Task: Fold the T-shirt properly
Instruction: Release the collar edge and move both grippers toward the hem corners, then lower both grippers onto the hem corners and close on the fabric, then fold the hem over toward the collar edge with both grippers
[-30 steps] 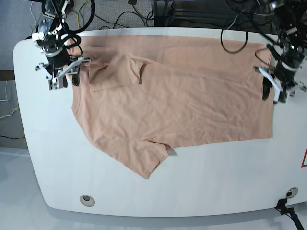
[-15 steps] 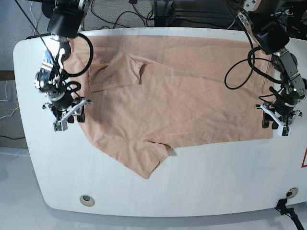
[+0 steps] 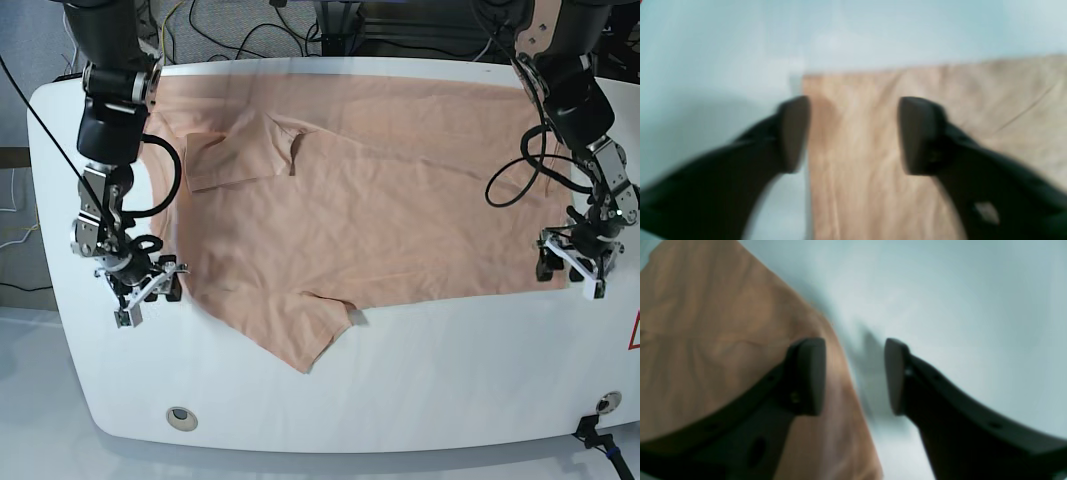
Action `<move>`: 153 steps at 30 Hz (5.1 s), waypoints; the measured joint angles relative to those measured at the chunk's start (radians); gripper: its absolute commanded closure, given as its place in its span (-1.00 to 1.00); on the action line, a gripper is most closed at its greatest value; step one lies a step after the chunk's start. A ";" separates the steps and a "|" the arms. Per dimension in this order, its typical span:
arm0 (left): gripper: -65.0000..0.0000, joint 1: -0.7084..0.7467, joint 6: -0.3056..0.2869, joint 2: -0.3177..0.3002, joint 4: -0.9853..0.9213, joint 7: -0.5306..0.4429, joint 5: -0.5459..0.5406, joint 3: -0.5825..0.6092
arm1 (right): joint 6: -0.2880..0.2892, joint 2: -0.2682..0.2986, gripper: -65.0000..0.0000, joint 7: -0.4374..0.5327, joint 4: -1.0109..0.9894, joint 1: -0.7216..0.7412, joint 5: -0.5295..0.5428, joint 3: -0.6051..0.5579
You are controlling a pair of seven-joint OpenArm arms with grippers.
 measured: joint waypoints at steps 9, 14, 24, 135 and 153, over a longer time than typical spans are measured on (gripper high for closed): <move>-0.69 -0.037 0.003 -0.011 -0.019 -0.008 0.007 -0.002 | 0.002 0.002 -0.42 0.109 -0.198 0.088 0.003 0.000; -0.69 -0.028 0.003 -0.029 -0.140 -0.125 0.010 -0.001 | 0.003 -0.010 -0.42 0.115 -0.239 0.089 0.002 0.000; -0.69 -0.059 0.005 -0.067 -0.333 -0.250 0.009 0.068 | 0.064 -0.073 -0.42 0.107 -0.239 0.083 0.000 -0.002; 1.00 -0.083 0.056 0.010 -0.238 -0.282 0.060 0.062 | 0.068 -0.095 1.00 0.080 -0.165 0.024 -0.003 0.000; 1.00 -0.005 0.050 0.015 -0.077 -0.277 0.061 0.062 | 0.068 -0.102 1.00 -0.012 0.011 0.000 0.007 -0.002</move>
